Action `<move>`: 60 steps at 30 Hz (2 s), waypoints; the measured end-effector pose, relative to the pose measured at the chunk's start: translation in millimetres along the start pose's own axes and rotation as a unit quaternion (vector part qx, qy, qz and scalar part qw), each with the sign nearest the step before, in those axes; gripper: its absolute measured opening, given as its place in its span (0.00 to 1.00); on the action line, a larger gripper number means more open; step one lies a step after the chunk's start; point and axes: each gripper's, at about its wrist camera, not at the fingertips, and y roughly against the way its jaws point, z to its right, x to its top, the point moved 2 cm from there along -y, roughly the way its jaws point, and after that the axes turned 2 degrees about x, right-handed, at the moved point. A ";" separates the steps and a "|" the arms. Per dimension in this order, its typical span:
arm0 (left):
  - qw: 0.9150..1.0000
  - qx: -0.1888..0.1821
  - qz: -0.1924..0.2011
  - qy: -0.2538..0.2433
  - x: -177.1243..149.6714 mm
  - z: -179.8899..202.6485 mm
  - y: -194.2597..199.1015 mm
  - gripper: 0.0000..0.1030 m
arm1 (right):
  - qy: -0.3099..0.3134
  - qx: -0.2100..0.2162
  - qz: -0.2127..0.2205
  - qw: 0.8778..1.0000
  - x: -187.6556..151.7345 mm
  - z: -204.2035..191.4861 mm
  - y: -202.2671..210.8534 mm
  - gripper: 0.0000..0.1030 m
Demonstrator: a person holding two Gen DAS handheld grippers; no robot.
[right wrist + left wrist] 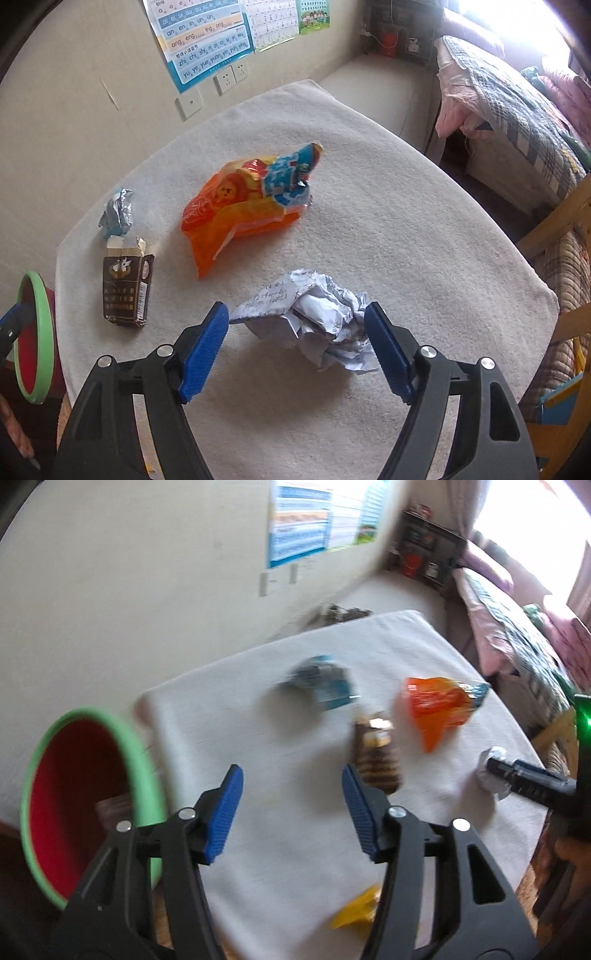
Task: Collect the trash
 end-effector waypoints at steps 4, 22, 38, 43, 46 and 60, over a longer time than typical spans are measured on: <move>0.999 -0.004 -0.024 -0.030 6.3 37.7 -34.4 0.54 | -0.039 0.026 0.005 0.999 -6.0 14.5 8.2 0.72; 0.999 -0.004 -0.039 -0.032 2.3 59.8 -47.0 0.44 | -0.079 0.059 0.015 0.995 -15.2 44.0 38.6 0.75; 0.999 0.021 -0.019 0.030 -30.4 -16.1 19.4 0.45 | -0.083 0.087 -0.020 0.993 -6.9 13.0 -4.9 0.44; 0.999 0.028 -0.003 0.029 -25.9 -20.0 29.9 0.45 | -0.073 0.094 0.010 0.993 -8.9 6.7 18.2 0.42; 0.999 0.024 0.008 0.030 -21.6 -19.4 37.7 0.45 | -0.075 0.107 0.022 0.991 -9.7 1.5 32.0 0.42; 0.997 0.030 0.066 0.023 -4.1 -23.4 79.9 0.45 | -0.022 0.137 0.092 0.986 7.5 -46.8 96.4 0.42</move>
